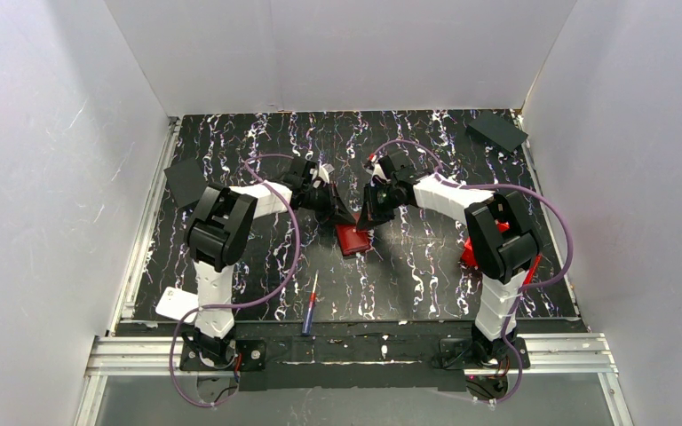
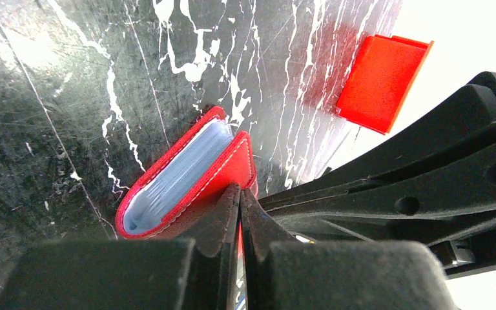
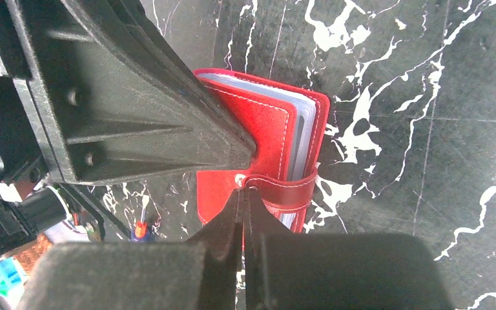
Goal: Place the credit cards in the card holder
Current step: Close the card holder at the center of the board.
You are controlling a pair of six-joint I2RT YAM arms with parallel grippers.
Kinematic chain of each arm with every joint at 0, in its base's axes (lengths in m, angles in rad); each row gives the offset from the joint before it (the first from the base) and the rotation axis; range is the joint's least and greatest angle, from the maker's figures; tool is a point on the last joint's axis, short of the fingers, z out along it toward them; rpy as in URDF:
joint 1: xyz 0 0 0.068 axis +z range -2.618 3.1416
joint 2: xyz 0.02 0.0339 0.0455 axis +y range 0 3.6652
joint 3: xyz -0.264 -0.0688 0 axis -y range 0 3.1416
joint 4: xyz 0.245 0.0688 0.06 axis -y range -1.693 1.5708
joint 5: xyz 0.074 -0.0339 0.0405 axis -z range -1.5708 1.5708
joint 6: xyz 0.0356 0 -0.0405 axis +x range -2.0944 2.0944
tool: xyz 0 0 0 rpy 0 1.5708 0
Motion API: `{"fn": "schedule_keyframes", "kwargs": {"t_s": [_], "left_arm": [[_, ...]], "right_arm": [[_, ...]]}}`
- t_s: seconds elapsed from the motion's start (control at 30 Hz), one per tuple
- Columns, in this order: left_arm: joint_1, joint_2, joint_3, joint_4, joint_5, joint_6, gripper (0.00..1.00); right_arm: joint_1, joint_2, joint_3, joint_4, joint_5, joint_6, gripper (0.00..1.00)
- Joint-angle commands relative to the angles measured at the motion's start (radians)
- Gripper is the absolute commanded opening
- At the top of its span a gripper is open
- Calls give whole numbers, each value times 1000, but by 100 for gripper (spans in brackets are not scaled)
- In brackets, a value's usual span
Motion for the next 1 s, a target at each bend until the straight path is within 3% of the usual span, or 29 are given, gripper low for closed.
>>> {"fn": "schedule_keyframes", "kwargs": {"t_s": [0.0, 0.3, 0.97], "left_arm": [[-7, 23, -58, -57, -110, 50, 0], [-23, -12, -94, -65, -174, 60, 0], [-37, 1, -113, -42, -168, 42, 0]], "right_arm": [[7, -12, -12, 34, -47, -3, 1], [7, 6, -29, 92, -101, 28, 1], [9, 62, -64, 164, -156, -12, 1]]}}
